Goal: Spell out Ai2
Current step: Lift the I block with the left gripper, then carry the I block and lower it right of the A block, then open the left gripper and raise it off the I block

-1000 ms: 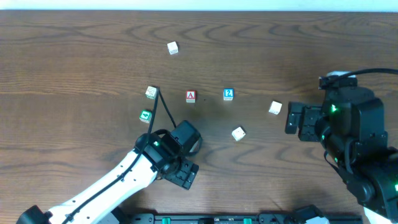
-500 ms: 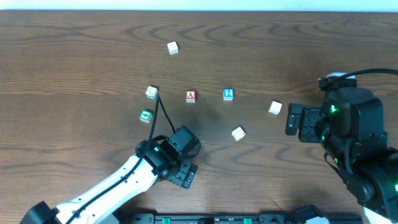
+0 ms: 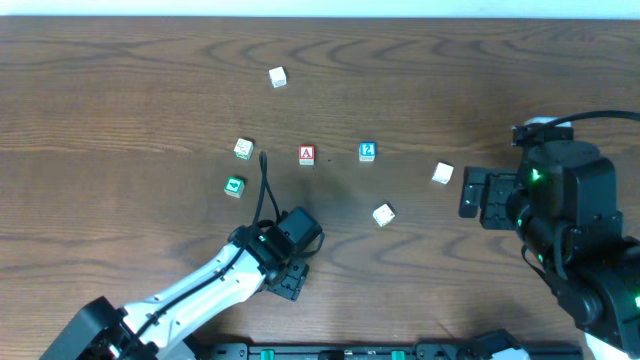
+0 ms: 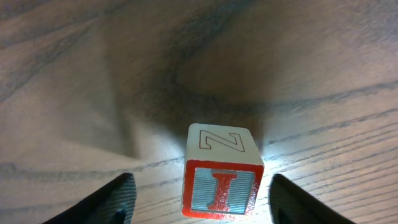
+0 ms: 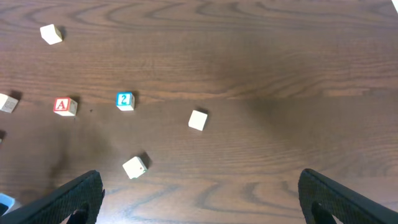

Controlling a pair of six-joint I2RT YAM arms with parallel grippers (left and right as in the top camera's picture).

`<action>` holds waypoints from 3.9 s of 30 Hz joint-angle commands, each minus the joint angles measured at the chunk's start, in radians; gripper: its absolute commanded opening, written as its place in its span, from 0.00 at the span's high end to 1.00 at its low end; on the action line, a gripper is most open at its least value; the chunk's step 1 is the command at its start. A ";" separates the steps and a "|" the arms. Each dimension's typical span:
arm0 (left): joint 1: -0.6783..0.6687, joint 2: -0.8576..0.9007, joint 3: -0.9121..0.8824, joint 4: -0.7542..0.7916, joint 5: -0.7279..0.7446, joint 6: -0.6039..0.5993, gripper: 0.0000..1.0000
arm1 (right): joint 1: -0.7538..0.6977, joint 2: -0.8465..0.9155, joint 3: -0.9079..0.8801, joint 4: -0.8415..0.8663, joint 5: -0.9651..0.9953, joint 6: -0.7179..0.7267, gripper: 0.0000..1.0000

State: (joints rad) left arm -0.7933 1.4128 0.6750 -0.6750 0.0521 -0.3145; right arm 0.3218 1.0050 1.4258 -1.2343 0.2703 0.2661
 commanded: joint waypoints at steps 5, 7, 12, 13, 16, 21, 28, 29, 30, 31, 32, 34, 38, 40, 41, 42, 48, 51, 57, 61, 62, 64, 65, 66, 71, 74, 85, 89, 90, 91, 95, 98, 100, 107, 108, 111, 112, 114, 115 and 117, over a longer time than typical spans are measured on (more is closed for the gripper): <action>0.000 0.014 -0.008 0.000 -0.006 0.001 0.47 | -0.001 -0.005 0.009 -0.008 0.018 -0.013 0.01; 0.000 0.014 -0.008 0.000 -0.007 0.001 0.53 | -0.001 -0.005 0.009 -0.011 0.018 -0.013 0.01; 0.000 0.014 -0.008 0.000 -0.007 0.001 0.68 | -0.001 -0.005 0.009 -0.011 0.018 -0.013 0.01; 0.000 0.014 -0.008 0.000 -0.007 0.001 0.72 | -0.001 -0.005 0.009 -0.011 0.018 -0.013 0.01; 0.000 0.014 -0.008 0.000 -0.007 0.001 0.86 | -0.001 -0.005 0.010 -0.011 0.018 -0.013 0.01; 0.001 0.014 0.020 0.006 -0.010 0.023 0.86 | -0.001 -0.005 0.009 -0.011 0.018 -0.013 0.01; 0.001 0.014 0.115 0.005 -0.061 0.023 0.83 | -0.001 -0.005 0.009 -0.011 0.019 -0.013 0.01; 0.001 0.014 0.134 0.002 -0.070 0.024 0.82 | -0.001 -0.005 0.009 -0.011 0.019 -0.013 0.01; 0.001 0.014 0.154 0.001 -0.081 0.027 0.81 | -0.001 -0.005 0.009 -0.010 0.019 -0.013 0.01; 0.001 0.014 0.172 0.001 -0.090 0.032 0.80 | -0.001 -0.005 0.009 -0.010 0.019 -0.013 0.01; 0.002 0.014 0.200 0.003 -0.112 0.031 0.80 | -0.001 -0.005 0.009 -0.010 0.019 -0.013 0.01; 0.003 0.014 0.228 0.010 -0.142 0.034 0.78 | -0.001 -0.005 0.009 -0.008 0.018 -0.013 0.01; 0.035 0.014 0.286 0.029 -0.144 0.091 0.77 | -0.001 -0.005 0.009 -0.005 0.018 -0.013 0.01; 0.067 0.021 0.318 0.030 -0.144 0.103 0.77 | -0.001 -0.005 0.009 -0.003 0.018 -0.013 0.01; 0.085 0.027 0.333 0.031 -0.137 0.116 0.77 | -0.001 -0.005 0.009 -0.003 0.018 -0.013 0.01; 0.105 0.040 0.353 0.034 -0.124 0.136 0.78 | -0.001 -0.005 0.009 -0.003 0.018 -0.013 0.01; 0.133 0.182 0.522 0.018 -0.104 0.204 0.78 | -0.001 -0.005 0.010 -0.003 0.019 -0.013 0.01; 0.133 0.304 0.668 -0.023 -0.109 0.207 0.78 | -0.001 -0.005 0.009 -0.004 0.019 -0.013 0.01; 0.143 0.508 0.891 -0.114 -0.100 0.123 0.79 | -0.001 -0.005 0.009 -0.011 0.019 -0.013 0.01; 0.183 0.603 0.981 -0.143 0.004 0.050 0.79 | -0.001 -0.005 0.010 -0.017 0.018 -0.012 0.01; 0.193 0.620 0.990 -0.138 0.025 0.045 0.79 | -0.001 -0.005 0.009 -0.020 0.018 -0.013 0.01; 0.201 0.640 0.991 -0.120 0.030 0.048 0.79 | -0.001 -0.005 0.009 -0.030 0.018 -0.012 0.01; 0.201 0.647 0.991 -0.111 0.028 0.050 0.78 | -0.001 -0.005 0.009 -0.035 0.018 -0.012 0.01; 0.201 0.655 0.991 -0.100 0.027 0.056 0.78 | -0.001 -0.005 0.009 -0.039 0.018 -0.012 0.01; 0.201 0.706 0.991 -0.013 0.031 0.056 0.78 | -0.001 -0.005 0.010 -0.062 0.018 0.010 0.01; 0.201 0.723 0.991 0.001 0.026 0.056 0.78 | -0.001 -0.005 0.009 -0.068 0.018 0.014 0.01; 0.201 0.766 0.991 -0.005 -0.022 0.015 0.78 | -0.001 -0.005 0.009 -0.071 0.018 0.037 0.01; 0.201 0.766 0.991 -0.023 -0.053 -0.026 0.79 | -0.001 -0.005 0.009 -0.075 0.018 0.037 0.01; 0.201 0.766 0.991 -0.030 -0.056 -0.034 0.79 | -0.001 -0.005 0.010 -0.076 0.018 0.037 0.01; 0.201 0.766 0.991 -0.039 -0.056 -0.045 0.78 | -0.001 -0.005 0.009 -0.076 0.018 0.037 0.01; 0.201 0.766 0.990 -0.062 -0.054 -0.097 0.78 | -0.001 -0.005 0.009 -0.079 0.018 0.037 0.01; 0.201 0.766 0.990 -0.062 -0.035 -0.101 0.78 | -0.001 -0.005 0.009 -0.083 0.018 0.037 0.01; 0.201 0.766 0.990 -0.064 -0.017 -0.106 0.78 | -0.001 -0.005 0.009 -0.087 0.018 0.037 0.01; 0.199 0.767 0.990 -0.072 -0.010 -0.117 0.75 | -0.001 -0.005 0.010 -0.090 0.018 0.036 0.01; 0.198 0.767 0.990 -0.072 -0.010 -0.117 0.74 | -0.001 -0.005 0.009 -0.090 0.018 0.036 0.01; 0.198 0.767 0.990 -0.073 -0.010 -0.117 0.73 | -0.001 -0.005 0.009 -0.090 0.018 0.036 0.01; 0.198 0.767 0.990 -0.073 -0.010 -0.117 0.73 | -0.001 -0.005 0.009 -0.090 0.018 0.036 0.01; 0.198 0.767 0.990 -0.073 -0.010 -0.120 0.71 | -0.001 -0.005 0.009 -0.090 0.018 0.036 0.01; 0.198 0.767 0.990 -0.073 -0.010 -0.120 0.70 | -0.001 -0.005 0.009 -0.090 0.019 0.036 0.01; 0.198 0.767 0.990 -0.073 -0.010 -0.120 0.69 | -0.001 -0.005 0.009 -0.090 0.019 0.036 0.01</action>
State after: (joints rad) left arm -0.5926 2.1601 1.6409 -0.7414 0.0456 -0.4232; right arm 0.3218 1.0050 1.4258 -1.3209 0.2707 0.2852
